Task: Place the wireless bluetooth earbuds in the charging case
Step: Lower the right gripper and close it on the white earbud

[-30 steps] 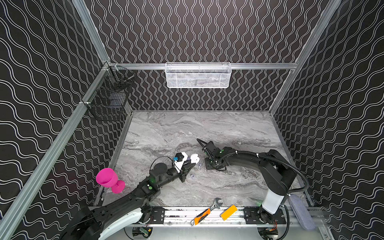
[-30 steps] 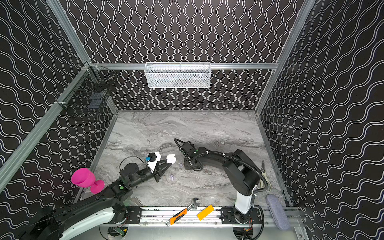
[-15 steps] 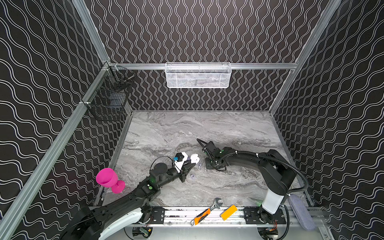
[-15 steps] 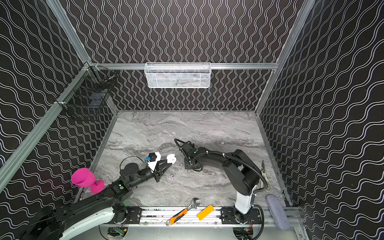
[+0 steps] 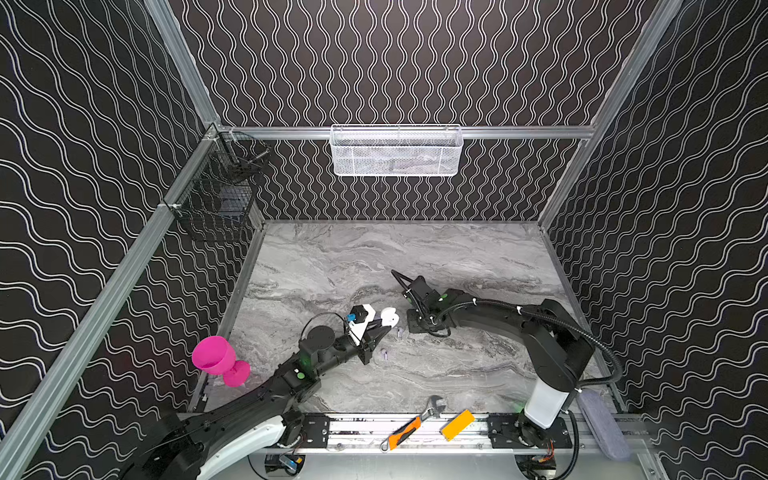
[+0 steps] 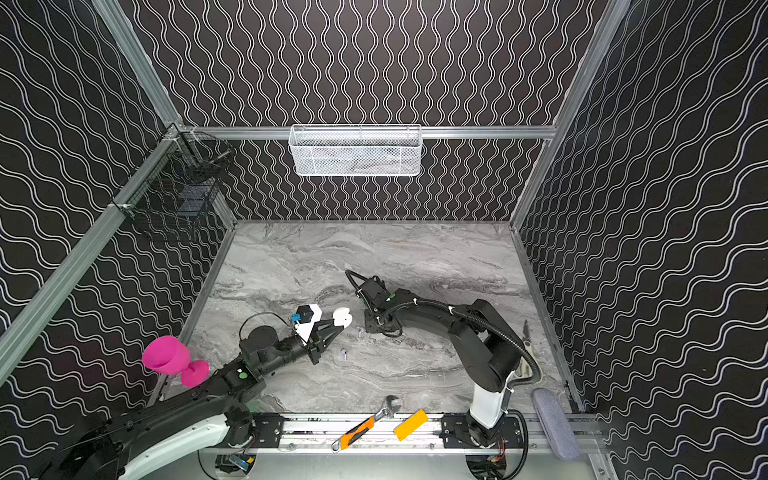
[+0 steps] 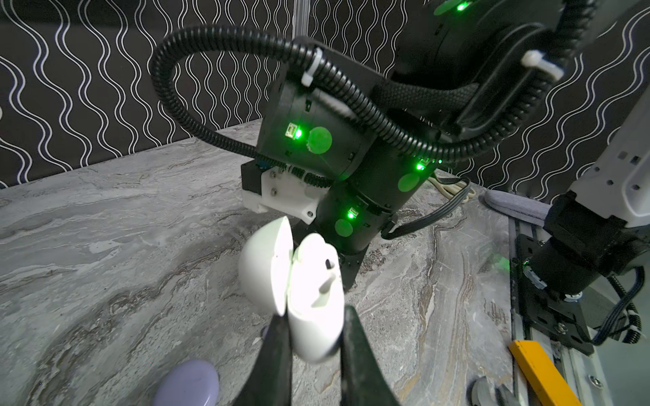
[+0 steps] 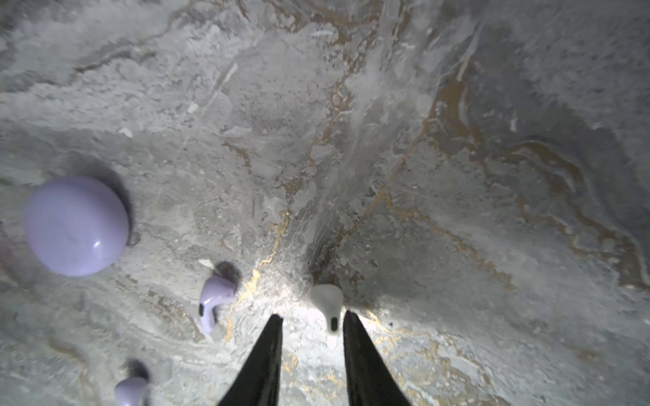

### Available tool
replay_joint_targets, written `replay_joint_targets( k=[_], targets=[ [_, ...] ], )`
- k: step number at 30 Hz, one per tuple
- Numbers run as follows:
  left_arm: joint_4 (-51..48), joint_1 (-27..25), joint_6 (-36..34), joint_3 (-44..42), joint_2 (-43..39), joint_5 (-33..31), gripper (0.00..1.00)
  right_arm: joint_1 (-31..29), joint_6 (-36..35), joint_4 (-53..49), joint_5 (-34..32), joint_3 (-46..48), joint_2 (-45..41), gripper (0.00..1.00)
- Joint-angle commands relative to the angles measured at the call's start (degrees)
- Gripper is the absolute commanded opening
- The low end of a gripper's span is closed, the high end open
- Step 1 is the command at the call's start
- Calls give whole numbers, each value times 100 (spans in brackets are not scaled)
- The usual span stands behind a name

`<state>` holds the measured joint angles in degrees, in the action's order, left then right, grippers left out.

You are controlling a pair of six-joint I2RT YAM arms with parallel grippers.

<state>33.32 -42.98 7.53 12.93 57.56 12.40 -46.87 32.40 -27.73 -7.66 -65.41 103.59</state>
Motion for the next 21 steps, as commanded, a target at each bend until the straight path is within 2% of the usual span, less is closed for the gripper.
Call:
replay_joint_targets(
  k=[1,21],
  targets=[
    [131,-2,-49,-10,-45,-44,2,-14,45,-259,-108,-120,102,32],
    [8,0,-50,-3,-165,-80,2,-7,51,-386,-226,-385,478,32]
  ],
)
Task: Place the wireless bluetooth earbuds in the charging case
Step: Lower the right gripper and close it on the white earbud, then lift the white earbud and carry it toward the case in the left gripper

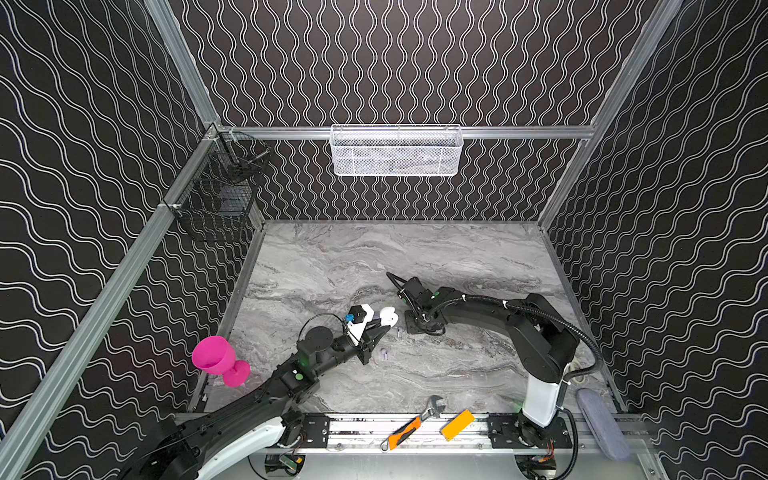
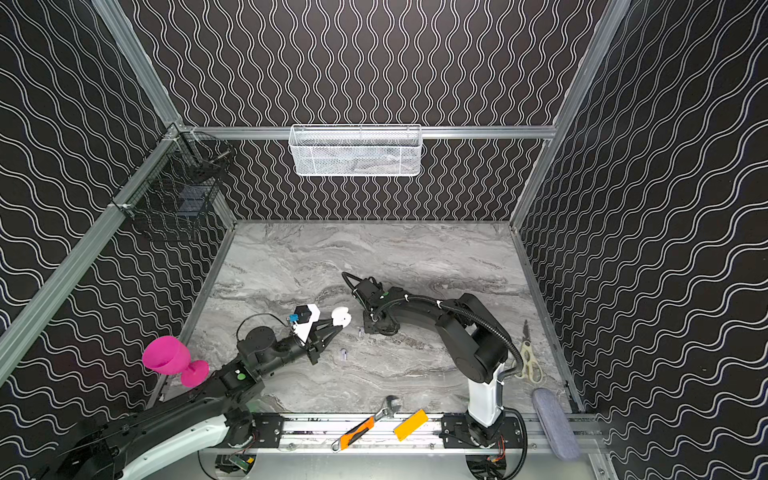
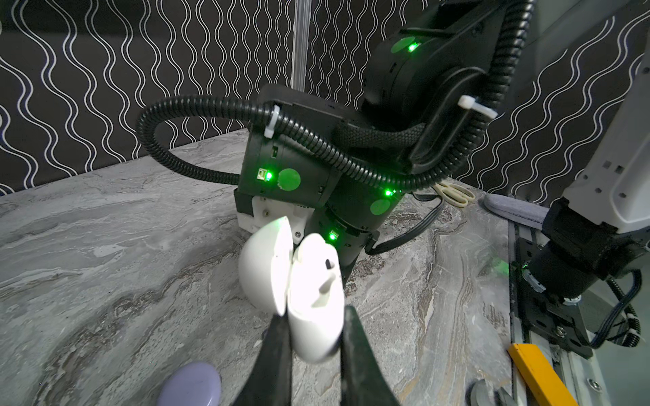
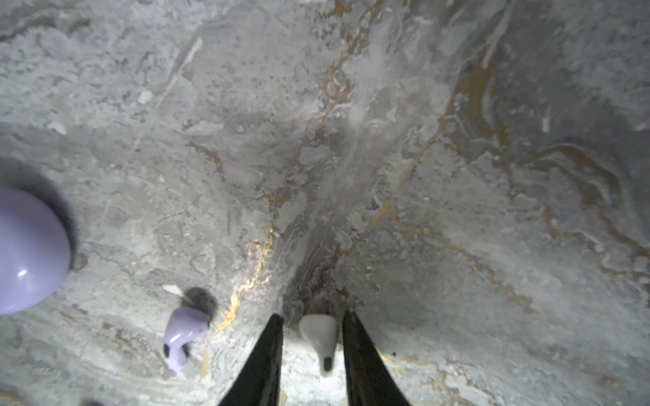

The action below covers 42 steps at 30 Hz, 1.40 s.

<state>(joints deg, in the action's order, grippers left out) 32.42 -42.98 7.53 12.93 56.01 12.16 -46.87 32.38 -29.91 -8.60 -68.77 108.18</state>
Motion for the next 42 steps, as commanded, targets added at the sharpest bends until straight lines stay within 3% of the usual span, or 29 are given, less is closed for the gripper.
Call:
replay_joint_targets(
  k=[1,42],
  targets=[
    [91,0,-60,-3,-11,-56,2,-13,59,-174,-133,-57,19,32],
    [62,-1,-64,6,-28,-47,2,-181,116,-323,-243,-163,234,22]
  ],
)
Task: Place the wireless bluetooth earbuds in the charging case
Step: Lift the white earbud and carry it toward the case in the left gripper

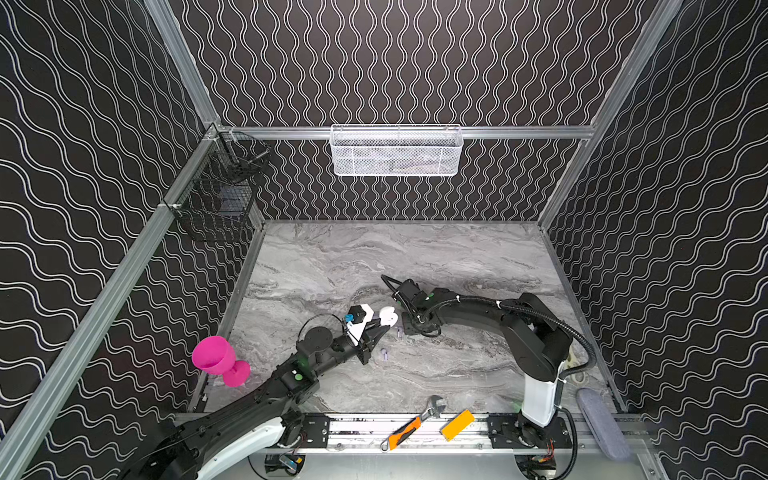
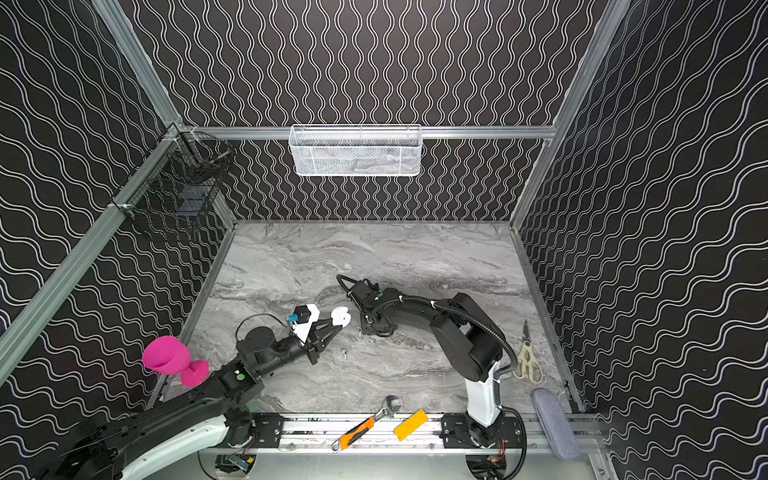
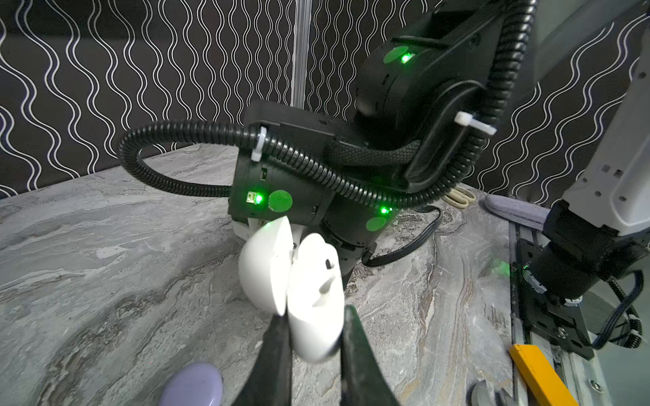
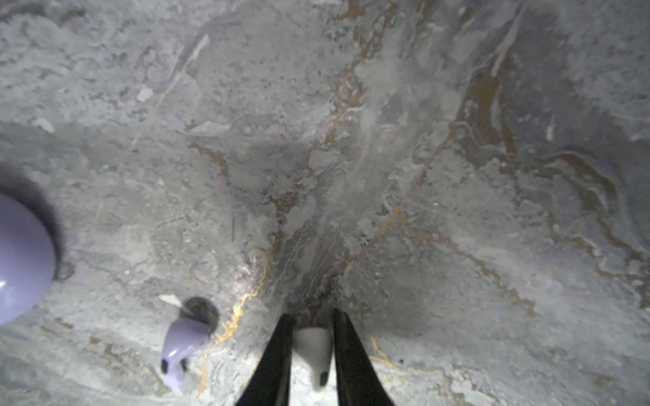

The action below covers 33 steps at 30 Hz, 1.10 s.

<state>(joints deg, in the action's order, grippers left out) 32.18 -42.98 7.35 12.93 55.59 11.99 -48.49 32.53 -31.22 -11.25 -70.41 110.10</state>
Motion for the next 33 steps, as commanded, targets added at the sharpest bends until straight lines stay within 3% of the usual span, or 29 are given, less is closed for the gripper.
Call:
replay_joint_targets(
  k=[1,18,33],
  targets=[
    [86,-1,-37,7,9,-30,2,-25,100,-185,9,1,38,21],
    [139,-1,-41,17,118,-34,2,-63,54,249,-316,323,-631,14],
    [139,0,-32,51,245,-117,2,-320,-133,1487,-710,1291,-2436,12]
  ],
)
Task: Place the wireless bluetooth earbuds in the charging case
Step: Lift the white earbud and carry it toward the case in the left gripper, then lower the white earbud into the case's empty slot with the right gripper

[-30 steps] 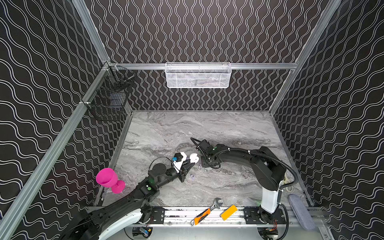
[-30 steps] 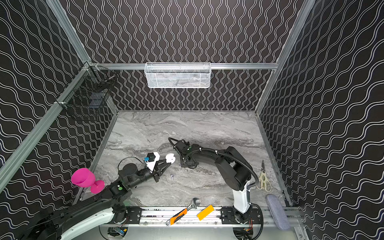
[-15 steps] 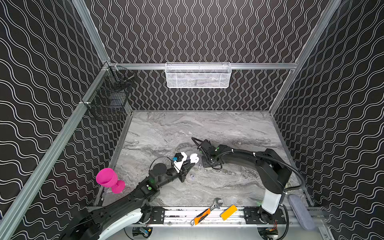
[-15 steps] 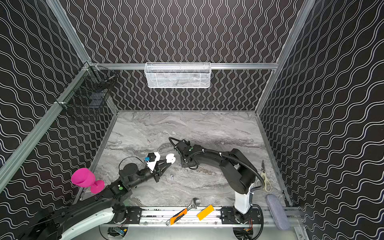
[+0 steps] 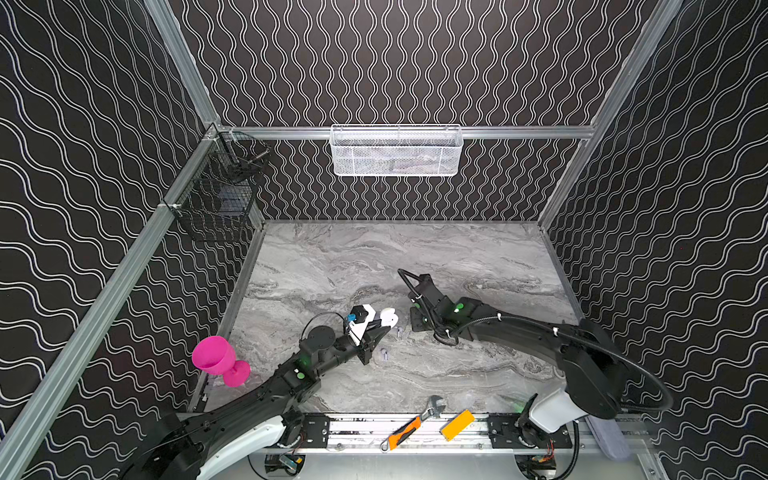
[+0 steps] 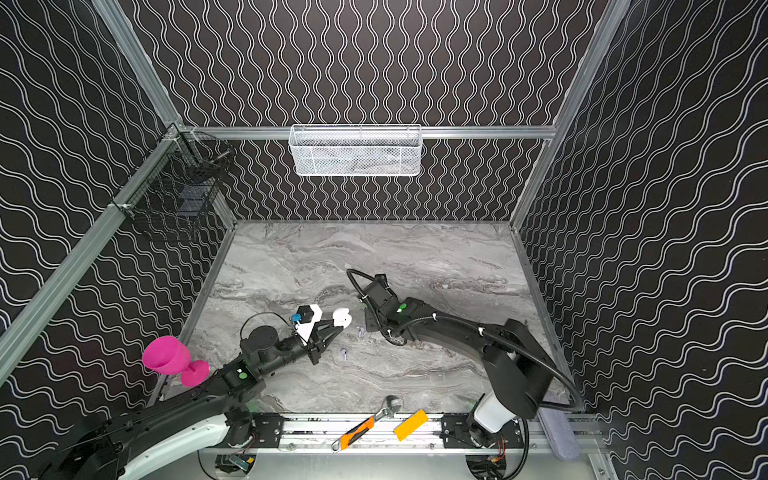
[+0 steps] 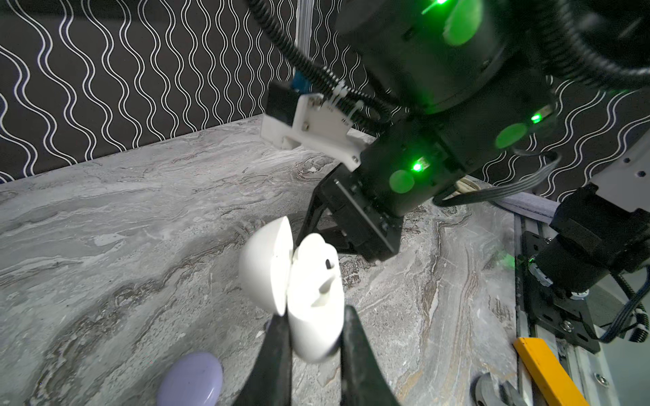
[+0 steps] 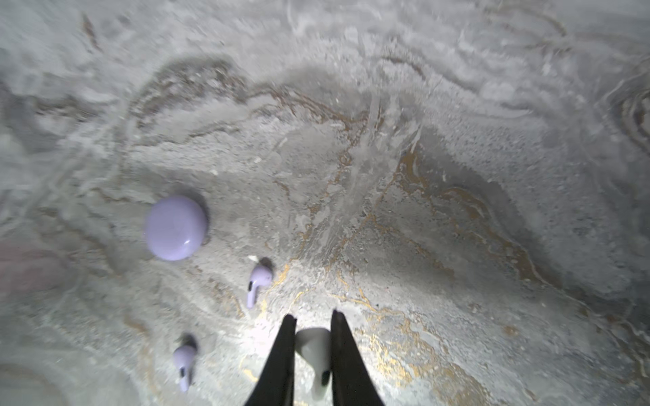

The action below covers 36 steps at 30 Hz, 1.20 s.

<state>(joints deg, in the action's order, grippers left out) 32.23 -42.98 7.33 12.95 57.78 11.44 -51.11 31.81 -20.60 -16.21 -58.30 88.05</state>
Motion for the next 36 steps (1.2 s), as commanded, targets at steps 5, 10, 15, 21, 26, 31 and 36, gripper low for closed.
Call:
replay_joint_targets(
  k=[5,10,15,21,26,31,36],
  targets=[
    [135,0,-4,50,65,-71,1,-294,-164,693,-511,307,-742,12],
    [113,0,-12,61,90,-95,1,-502,-297,926,-646,332,-1066,13],
    [82,0,-12,68,69,-116,1,-690,-451,1242,-648,368,-1283,12],
    [64,0,-21,67,43,-125,1,-968,-705,1638,-692,357,-1412,13],
    [56,0,-16,66,31,-125,1,-1153,-940,1920,-646,342,-1414,13],
    [57,0,-24,67,14,-125,1,-1290,-1080,2163,-625,337,-1388,13],
    [47,0,-18,58,-18,-129,1,-1383,-1179,2332,-546,317,-1321,13]
  ],
)
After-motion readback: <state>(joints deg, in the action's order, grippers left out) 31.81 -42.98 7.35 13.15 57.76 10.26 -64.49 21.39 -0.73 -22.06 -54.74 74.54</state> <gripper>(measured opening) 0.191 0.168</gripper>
